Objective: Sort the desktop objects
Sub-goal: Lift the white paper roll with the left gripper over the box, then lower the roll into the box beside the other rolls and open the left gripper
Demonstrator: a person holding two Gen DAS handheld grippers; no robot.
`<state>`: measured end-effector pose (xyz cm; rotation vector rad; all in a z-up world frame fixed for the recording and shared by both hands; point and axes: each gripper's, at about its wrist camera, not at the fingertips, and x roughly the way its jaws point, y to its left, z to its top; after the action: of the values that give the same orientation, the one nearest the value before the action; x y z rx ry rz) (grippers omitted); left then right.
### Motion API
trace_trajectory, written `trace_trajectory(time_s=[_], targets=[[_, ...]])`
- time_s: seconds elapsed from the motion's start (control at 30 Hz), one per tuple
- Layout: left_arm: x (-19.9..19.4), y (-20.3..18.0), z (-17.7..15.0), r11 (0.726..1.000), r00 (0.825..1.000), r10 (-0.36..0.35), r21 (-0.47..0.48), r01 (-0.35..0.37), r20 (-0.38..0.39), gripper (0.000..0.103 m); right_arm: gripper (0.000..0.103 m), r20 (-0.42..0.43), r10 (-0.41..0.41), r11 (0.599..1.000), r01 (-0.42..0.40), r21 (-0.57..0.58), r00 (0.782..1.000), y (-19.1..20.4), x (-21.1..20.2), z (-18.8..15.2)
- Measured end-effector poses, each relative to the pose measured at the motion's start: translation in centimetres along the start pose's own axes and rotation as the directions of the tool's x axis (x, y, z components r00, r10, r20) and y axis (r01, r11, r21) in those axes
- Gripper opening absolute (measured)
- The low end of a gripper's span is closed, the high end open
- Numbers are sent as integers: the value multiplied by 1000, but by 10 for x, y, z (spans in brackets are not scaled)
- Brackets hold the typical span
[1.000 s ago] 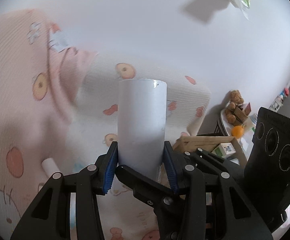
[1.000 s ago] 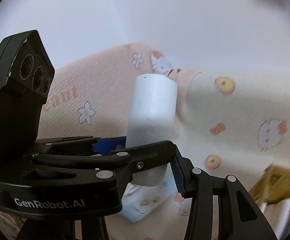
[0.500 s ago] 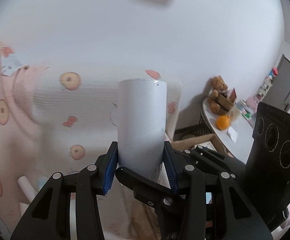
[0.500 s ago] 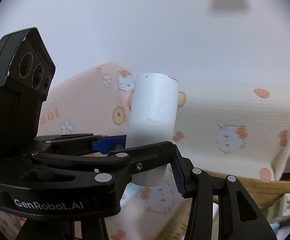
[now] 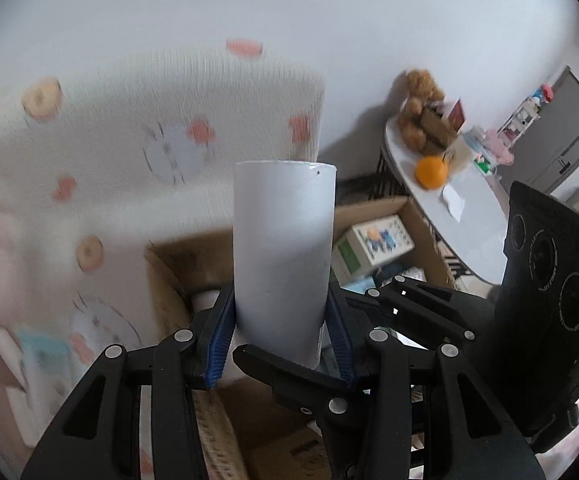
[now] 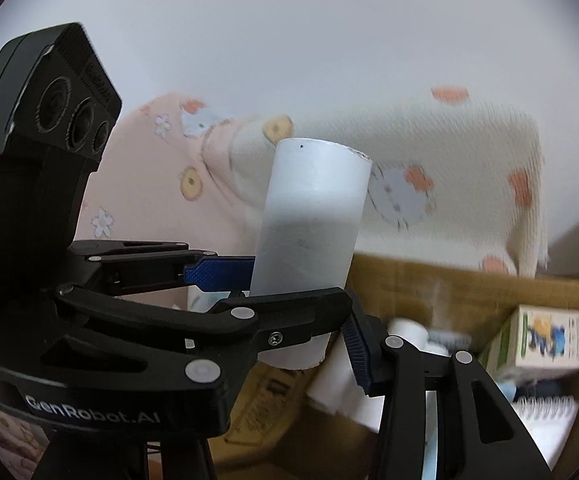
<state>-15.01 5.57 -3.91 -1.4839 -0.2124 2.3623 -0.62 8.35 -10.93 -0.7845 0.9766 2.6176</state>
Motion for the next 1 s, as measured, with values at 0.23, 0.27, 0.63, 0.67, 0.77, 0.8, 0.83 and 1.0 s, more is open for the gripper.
trace_trajectory(time_s=[0.23, 0.27, 0.63, 0.67, 0.77, 0.8, 0.83, 1.0], targets=[[37, 3, -4, 998, 991, -15, -62, 7, -132, 48, 44, -124, -41, 999, 44, 21, 991, -35, 13, -14], [40, 2, -4, 998, 990, -8, -62, 0, -140, 48, 44, -132, -36, 999, 41, 33, 991, -37, 14, -15], [65, 9, -8, 990, 964, 21, -132, -58, -263, 47, 48, -243, -70, 996, 82, 36, 967, -39, 27, -19], [67, 10, -8, 989, 963, 27, -132, -65, -270, 48, 48, -248, -71, 996, 82, 36, 966, -42, 29, -20], [72, 13, -10, 985, 956, 28, -152, -76, -293, 48, 48, -256, -67, 996, 81, 44, 964, -46, 34, -23], [74, 14, -10, 984, 953, 28, -158, -79, -302, 47, 48, -261, -69, 995, 84, 44, 963, -48, 35, -25], [76, 15, -11, 983, 950, 29, -165, -84, -312, 47, 48, -265, -72, 995, 87, 45, 962, -43, 30, -28], [82, 14, -14, 981, 941, 52, -161, -111, -335, 47, 48, -286, -86, 993, 104, 50, 954, -47, 32, -33]])
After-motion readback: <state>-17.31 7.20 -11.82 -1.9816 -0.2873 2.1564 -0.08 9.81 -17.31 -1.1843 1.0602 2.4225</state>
